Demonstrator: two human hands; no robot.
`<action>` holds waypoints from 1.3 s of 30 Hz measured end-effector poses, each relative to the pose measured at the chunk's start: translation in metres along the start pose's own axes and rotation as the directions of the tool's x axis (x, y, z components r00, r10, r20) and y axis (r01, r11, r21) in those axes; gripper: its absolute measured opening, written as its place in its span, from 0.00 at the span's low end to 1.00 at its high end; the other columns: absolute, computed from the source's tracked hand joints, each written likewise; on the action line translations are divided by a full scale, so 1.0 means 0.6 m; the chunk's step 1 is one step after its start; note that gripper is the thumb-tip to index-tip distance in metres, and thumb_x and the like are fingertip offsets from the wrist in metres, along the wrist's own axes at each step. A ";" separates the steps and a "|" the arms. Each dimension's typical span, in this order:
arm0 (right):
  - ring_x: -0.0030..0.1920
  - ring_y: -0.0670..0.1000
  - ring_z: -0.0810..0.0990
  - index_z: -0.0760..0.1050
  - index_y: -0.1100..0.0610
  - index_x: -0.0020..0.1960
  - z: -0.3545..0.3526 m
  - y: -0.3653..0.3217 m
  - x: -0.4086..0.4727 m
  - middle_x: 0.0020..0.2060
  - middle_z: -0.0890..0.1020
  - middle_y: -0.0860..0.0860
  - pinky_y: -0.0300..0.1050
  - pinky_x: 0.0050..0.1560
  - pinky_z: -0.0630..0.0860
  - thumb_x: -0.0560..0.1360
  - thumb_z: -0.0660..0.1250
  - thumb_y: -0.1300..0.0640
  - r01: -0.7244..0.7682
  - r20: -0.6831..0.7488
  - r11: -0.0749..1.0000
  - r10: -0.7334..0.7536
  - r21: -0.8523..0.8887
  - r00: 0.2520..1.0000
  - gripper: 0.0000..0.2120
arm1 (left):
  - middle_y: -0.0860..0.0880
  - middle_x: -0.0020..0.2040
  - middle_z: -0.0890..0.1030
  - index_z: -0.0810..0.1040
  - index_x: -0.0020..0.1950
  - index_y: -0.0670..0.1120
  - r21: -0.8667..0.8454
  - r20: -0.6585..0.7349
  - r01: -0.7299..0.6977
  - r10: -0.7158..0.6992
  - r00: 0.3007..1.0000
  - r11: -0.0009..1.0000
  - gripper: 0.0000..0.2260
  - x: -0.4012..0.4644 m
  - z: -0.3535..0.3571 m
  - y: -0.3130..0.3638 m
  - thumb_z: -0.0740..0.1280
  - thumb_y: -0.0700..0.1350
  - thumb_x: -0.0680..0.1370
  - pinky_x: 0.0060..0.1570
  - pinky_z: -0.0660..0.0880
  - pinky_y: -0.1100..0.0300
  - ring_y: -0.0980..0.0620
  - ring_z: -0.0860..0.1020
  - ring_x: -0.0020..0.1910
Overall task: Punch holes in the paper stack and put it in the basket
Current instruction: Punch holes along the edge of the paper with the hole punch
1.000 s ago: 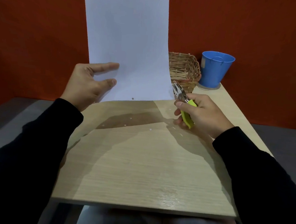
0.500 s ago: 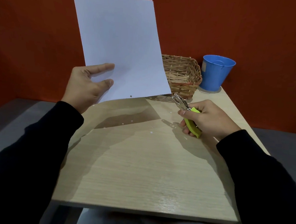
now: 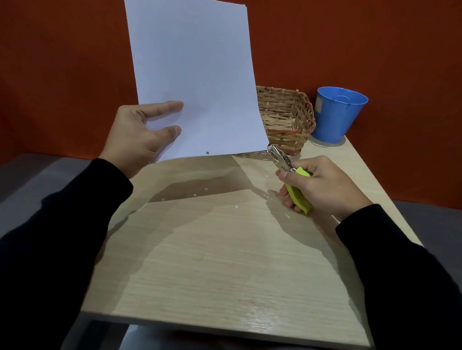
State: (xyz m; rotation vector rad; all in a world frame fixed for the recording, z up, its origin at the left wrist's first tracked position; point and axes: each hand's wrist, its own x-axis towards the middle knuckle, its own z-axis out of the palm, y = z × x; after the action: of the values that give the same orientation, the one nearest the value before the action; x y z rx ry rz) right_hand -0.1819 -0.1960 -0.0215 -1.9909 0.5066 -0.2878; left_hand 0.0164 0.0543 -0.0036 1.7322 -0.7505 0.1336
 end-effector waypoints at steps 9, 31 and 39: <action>0.30 0.54 0.82 0.82 0.62 0.43 0.002 -0.005 -0.003 0.34 0.85 0.61 0.53 0.35 0.78 0.81 0.70 0.55 0.006 -0.004 1.000 -0.006 0.000 1.000 0.12 | 0.57 0.63 0.81 0.81 0.67 0.46 0.004 0.014 -0.005 0.005 1.000 1.000 0.18 0.000 0.002 0.001 0.73 0.37 0.78 0.62 0.72 0.72 0.71 0.76 0.64; 0.29 0.56 0.82 0.80 0.63 0.42 -0.002 -0.014 -0.005 0.33 0.85 0.61 0.65 0.38 0.84 0.83 0.68 0.53 0.008 0.025 0.985 -0.004 -0.170 1.000 0.16 | 0.63 0.60 0.81 0.82 0.66 0.49 -0.021 0.009 0.059 -0.059 0.998 0.998 0.18 -0.003 0.003 0.001 0.74 0.39 0.77 0.67 0.71 0.39 0.58 0.77 0.63; 0.28 0.51 0.82 0.80 0.60 0.42 -0.001 -0.015 -0.004 0.30 0.83 0.54 0.53 0.34 0.84 0.83 0.68 0.53 0.002 0.027 0.982 0.004 -0.189 1.000 0.14 | 0.62 0.60 0.81 0.82 0.66 0.48 -0.026 0.025 0.049 -0.048 0.999 0.998 0.18 -0.004 0.002 -0.002 0.74 0.38 0.77 0.66 0.73 0.41 0.53 0.80 0.66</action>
State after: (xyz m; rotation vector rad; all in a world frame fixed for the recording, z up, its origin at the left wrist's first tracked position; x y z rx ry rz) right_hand -0.1823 -0.1916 -0.0132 -2.1760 0.5339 -0.2174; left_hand 0.0150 0.0541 -0.0062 1.7280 -0.7246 0.0688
